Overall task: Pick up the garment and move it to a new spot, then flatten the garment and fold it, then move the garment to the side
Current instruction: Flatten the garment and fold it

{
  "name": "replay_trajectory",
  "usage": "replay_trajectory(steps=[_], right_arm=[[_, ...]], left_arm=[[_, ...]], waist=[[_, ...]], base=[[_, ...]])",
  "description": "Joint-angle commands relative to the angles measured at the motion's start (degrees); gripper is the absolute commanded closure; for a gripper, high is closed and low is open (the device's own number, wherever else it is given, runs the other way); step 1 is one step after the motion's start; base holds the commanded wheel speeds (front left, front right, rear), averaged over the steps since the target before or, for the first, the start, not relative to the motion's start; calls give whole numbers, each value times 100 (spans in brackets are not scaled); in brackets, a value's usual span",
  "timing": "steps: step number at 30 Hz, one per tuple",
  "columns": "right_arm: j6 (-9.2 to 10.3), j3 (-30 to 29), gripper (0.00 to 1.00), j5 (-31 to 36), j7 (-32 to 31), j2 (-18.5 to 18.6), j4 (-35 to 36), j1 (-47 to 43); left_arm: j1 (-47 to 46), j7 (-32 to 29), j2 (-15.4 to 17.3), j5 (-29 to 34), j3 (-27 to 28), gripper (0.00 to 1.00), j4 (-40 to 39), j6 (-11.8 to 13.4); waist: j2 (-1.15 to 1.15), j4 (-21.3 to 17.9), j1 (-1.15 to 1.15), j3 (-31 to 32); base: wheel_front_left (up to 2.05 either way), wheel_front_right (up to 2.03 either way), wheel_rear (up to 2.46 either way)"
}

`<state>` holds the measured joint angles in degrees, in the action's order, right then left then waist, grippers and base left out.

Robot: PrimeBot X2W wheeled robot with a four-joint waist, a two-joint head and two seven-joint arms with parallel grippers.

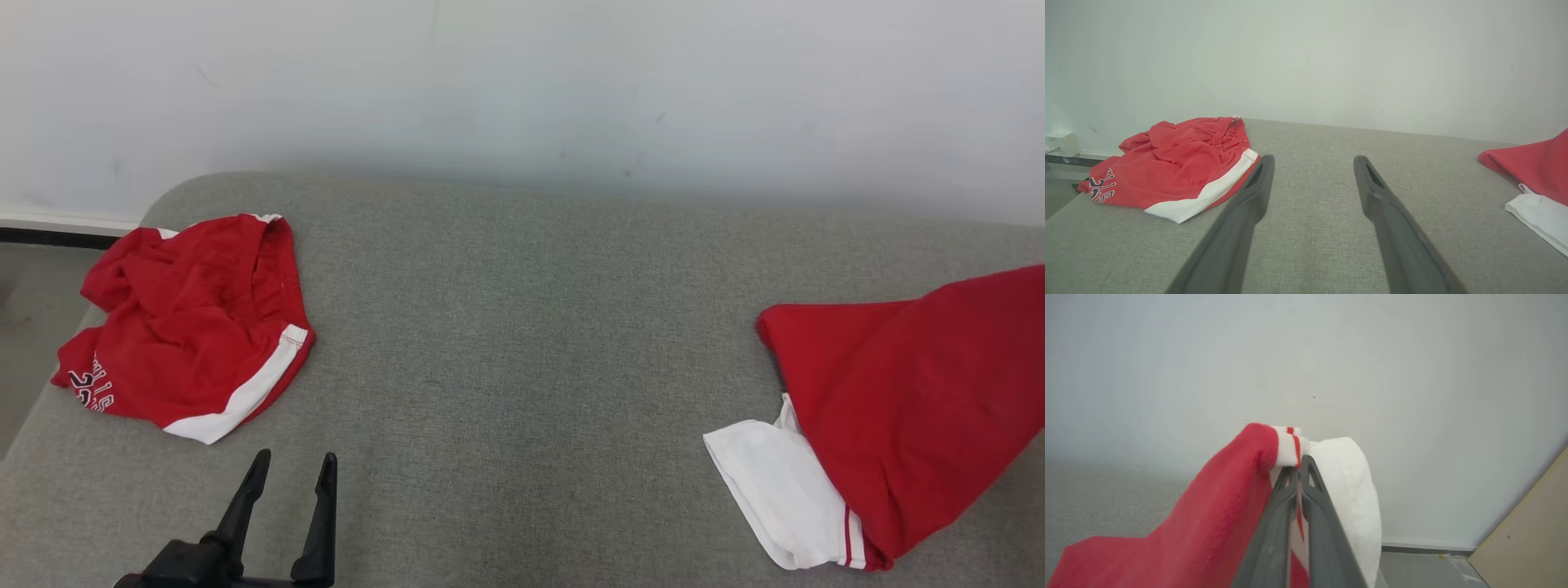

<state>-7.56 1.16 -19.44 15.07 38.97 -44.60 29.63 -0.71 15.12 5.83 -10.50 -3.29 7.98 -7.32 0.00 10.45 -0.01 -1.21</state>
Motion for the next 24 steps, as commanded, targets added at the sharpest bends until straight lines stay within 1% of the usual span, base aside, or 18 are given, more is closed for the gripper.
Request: replay_trajectory(steps=[1, 3, 6, 12, 15, 18, 20, 24], right_arm=[[14, 85, 100, 83, -31, -41, 169, 83], [14, 215, 100, 147, -134, -171, 396, 129], [14, 449, 100, 261, -344, -462, 788, 220], [14, 1079, 100, 463, -676, -1249, 1484, 441], [14, 1378, 100, 485, -830, -1647, 1597, 613], [14, 1670, 100, 447, -892, -2017, 1453, 807], [14, 1860, 100, 497, -933, -2205, 1203, 956], [14, 2206, 100, 427, -844, -2729, 582, 1322]], left_arm=[[73, 5, -18, 17, 32, 0, -28, 1], [122, 5, -38, 16, 48, 0, -31, 3], [145, 5, -59, 26, 57, 0, -32, 4], [91, 5, -100, 36, 39, 0, -21, 3], [40, 5, -121, 30, 11, 0, -3, 1], [-25, 5, -149, 4, -57, 0, 38, -1], [-60, 5, -169, -13, -110, 0, 87, -3], [-153, 5, -199, -61, -179, 0, 163, -6]], waist=[[0, 49, 1, 56], [0, 71, 1, 82], [0, 110, 1, 117], [0, 241, 1, 126], [0, 349, 1, 92], [0, 504, 1, 39], [0, 632, 1, 2], [0, 879, 1, -96]], base=[[0, 0, 0], [0, 0, 0], [0, 0, 0], [0, 0, 0], [0, 0, 0], [0, 0, 0], [0, 0, 0], [0, 0, 0]])
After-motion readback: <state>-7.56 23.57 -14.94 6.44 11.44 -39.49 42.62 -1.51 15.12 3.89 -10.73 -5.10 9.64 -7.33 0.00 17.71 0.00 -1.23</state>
